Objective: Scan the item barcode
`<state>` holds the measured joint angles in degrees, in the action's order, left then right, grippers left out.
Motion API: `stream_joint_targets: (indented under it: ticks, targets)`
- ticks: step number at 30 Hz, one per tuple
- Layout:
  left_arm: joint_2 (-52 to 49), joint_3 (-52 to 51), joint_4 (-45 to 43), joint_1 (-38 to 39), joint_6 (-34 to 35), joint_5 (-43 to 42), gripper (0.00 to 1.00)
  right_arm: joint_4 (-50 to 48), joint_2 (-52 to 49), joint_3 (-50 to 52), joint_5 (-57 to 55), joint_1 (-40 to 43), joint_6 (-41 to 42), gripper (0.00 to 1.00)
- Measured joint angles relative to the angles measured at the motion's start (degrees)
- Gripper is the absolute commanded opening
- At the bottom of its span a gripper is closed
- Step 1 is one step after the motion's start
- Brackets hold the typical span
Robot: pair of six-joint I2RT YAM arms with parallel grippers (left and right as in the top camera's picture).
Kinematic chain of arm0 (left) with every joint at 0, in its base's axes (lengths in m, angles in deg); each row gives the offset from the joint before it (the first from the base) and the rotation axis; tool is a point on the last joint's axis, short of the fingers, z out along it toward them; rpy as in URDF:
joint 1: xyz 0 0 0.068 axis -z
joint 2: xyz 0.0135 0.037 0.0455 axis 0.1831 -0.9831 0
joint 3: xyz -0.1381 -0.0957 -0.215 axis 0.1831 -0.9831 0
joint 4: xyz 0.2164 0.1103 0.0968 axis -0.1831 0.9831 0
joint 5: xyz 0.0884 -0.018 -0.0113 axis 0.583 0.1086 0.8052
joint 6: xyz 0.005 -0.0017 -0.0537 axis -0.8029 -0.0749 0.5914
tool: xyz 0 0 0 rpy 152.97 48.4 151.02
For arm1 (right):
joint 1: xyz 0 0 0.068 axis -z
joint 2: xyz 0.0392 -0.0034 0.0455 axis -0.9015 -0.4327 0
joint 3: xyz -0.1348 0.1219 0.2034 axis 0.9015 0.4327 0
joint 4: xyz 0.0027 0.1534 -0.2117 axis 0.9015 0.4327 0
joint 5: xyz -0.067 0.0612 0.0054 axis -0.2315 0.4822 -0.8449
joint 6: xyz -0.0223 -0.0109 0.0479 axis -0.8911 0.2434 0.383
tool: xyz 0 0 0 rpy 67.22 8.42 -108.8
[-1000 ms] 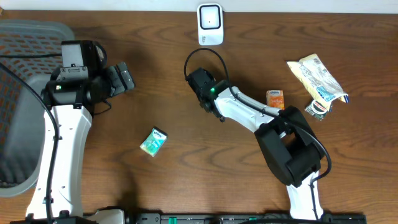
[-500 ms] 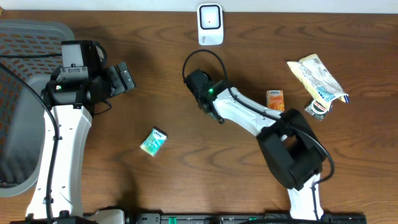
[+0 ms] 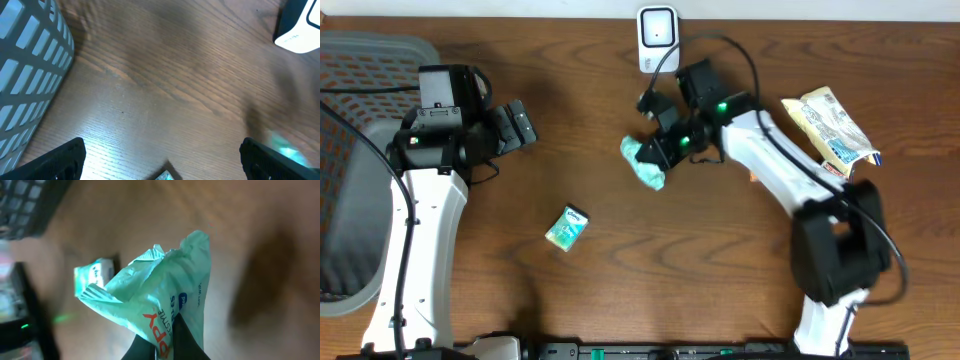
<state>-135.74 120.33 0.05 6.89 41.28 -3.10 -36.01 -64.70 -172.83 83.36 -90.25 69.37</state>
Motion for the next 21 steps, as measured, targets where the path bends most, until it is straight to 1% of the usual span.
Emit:
stream_joint_targets:
  ticks: [4, 7, 8, 10, 11, 13, 14, 15, 16, 18, 21]
  targets:
    - [0.00, 0.00, 0.00, 0.00, 0.00, 0.00, 0.98, -1.68, -7.63, 0.81, 5.68, -0.31, 0.31, 0.01]
    - [0.00, 0.00, 0.00, 0.00, 0.00, 0.00, 0.98, -2.49, -10.75, 1.20, 8.20, -0.07, 0.68, 0.02]
    - [0.00, 0.00, 0.00, 0.00, 0.00, 0.00, 0.98, -2.62, -10.88, 1.20, 8.57, 0.20, 0.74, 0.05]
    - [0.00, 0.00, 0.00, 0.00, 0.00, 0.00, 0.98, -2.75, -10.84, 1.20, 8.00, 0.66, 1.20, 0.22]
    - [0.00, 0.00, 0.00, 0.00, 0.00, 0.00, 0.98, -2.93, -10.84, 1.20, 7.43, 1.05, 1.36, 0.33]
    - [0.00, 0.00, 0.00, 0.00, 0.00, 0.00, 0.98, -2.97, -10.84, 1.20, 5.53, 2.08, 1.92, 0.43]
    - [0.00, 0.00, 0.00, 0.00, 0.00, 0.00, 0.98, -3.04, -10.84, 1.20, 4.42, 2.69, 2.21, 0.47]
    - [0.00, 0.00, 0.00, 0.00, 0.00, 0.00, 0.98, -3.02, -10.84, 1.20, 3.08, 3.45, 2.49, 0.53]
    - [0.00, 0.00, 0.00, 0.00, 0.00, 0.00, 0.98, -3.02, -10.84, 1.20, 1.81, 4.35, 2.82, 0.56]
    - [0.00, 0.00, 0.00, 0.00, 0.00, 0.00, 0.98, -2.99, -10.51, 1.05, 0.70, 6.05, 3.06, 0.59]
    - [0.00, 0.00, 0.00, 0.00, 0.00, 0.00, 0.98, -1.64, -9.84, 0.50, -2.56, 8.37, 3.19, 0.58]
